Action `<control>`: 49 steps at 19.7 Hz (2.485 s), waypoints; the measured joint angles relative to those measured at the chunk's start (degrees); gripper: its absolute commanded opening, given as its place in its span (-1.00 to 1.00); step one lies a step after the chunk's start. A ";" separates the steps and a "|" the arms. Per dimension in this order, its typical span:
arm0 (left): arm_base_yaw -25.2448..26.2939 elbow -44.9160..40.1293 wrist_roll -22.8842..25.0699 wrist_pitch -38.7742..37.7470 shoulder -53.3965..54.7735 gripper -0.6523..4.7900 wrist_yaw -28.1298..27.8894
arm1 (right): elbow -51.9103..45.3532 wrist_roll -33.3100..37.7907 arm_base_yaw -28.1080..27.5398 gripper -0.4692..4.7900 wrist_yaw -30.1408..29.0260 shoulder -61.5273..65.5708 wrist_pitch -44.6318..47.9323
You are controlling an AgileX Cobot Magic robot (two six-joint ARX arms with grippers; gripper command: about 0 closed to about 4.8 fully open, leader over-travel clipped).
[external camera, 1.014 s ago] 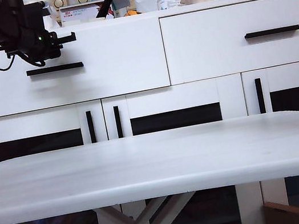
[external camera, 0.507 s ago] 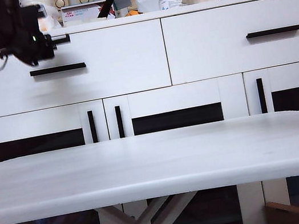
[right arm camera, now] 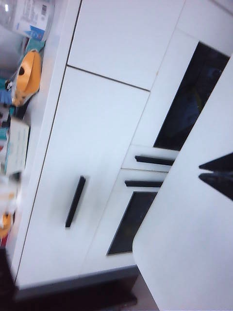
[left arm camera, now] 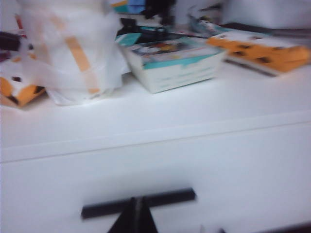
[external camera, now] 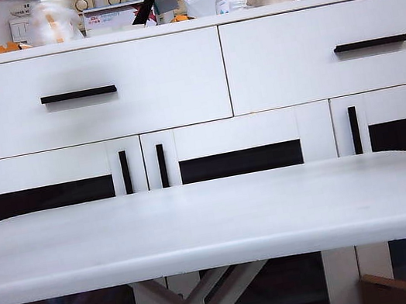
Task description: Pick up a can of beer from the white table, open the left drawer, place the beer inside the drawer, and finally close the drawer.
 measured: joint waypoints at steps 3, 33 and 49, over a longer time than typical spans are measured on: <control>-1.92 -5.03 0.00 -3.02 -9.25 -0.78 0.04 | -7.87 0.00 -0.07 -0.84 0.04 -6.47 -0.52; -23.71 -95.32 -5.86 1.79 -95.14 -0.78 -11.61 | -38.53 2.64 -0.02 -0.84 1.22 -36.17 -6.27; 12.46 -103.43 1.51 13.99 -95.43 -0.78 4.57 | -38.53 2.64 0.07 -0.84 1.22 -36.20 -6.45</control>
